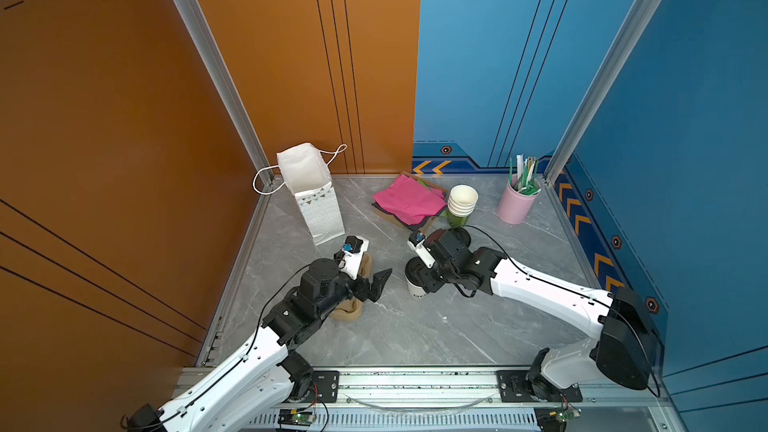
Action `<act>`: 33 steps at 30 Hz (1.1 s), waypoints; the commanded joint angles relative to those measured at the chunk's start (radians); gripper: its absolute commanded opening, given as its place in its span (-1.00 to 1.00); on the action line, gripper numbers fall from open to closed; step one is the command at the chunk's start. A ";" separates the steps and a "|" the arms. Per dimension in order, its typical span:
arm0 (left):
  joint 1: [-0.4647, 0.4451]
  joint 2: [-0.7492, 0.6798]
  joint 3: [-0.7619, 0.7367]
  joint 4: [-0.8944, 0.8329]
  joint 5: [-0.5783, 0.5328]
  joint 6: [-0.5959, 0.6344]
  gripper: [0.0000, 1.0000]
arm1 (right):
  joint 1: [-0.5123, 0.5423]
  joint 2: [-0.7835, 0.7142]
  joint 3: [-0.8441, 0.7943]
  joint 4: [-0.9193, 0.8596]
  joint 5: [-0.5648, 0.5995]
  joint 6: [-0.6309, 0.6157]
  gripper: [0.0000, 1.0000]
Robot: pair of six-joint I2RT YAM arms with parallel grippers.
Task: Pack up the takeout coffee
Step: 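Lower the black lid onto the white cup's rim with the right gripper, then move the left gripper toward the lidded cup while the right holds the lid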
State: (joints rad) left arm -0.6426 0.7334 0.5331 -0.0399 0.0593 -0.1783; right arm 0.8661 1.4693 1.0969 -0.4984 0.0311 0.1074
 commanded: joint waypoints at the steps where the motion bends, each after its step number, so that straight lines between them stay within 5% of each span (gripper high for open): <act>1: -0.009 0.003 0.028 0.017 -0.009 -0.008 0.96 | 0.007 0.014 0.012 -0.022 0.013 -0.004 0.23; 33: -0.011 0.060 0.048 0.039 0.010 -0.020 0.96 | -0.027 0.020 -0.014 -0.025 -0.081 0.034 0.29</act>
State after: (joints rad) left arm -0.6426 0.7895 0.5522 -0.0143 0.0601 -0.1852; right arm 0.8402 1.4761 1.0966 -0.4980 -0.0341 0.1303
